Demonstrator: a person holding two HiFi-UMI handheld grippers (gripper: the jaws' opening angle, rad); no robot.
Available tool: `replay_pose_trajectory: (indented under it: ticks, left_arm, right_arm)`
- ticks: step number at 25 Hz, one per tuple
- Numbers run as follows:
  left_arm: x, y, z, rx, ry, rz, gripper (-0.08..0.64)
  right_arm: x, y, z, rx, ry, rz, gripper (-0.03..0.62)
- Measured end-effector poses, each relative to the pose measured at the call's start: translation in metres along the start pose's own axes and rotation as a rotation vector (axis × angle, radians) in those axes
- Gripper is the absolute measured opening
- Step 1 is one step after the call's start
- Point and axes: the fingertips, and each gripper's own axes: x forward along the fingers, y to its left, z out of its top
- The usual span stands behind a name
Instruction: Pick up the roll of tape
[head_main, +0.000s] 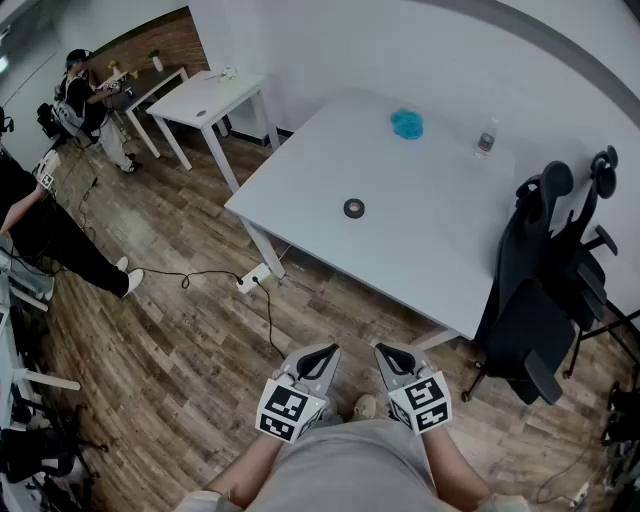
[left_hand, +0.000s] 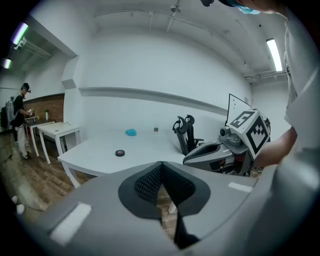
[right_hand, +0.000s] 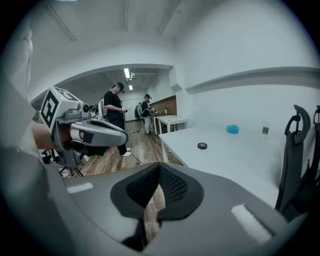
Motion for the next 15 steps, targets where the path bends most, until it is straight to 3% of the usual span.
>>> replay_pose_trajectory:
  ticks: [15]
  left_arm:
    - [-0.033,0.010,-0.010,0.014,-0.010,-0.046,0.020]
  right_arm:
    - [0.003,0.027,0.002,0.014,-0.010,-0.084,0.008]
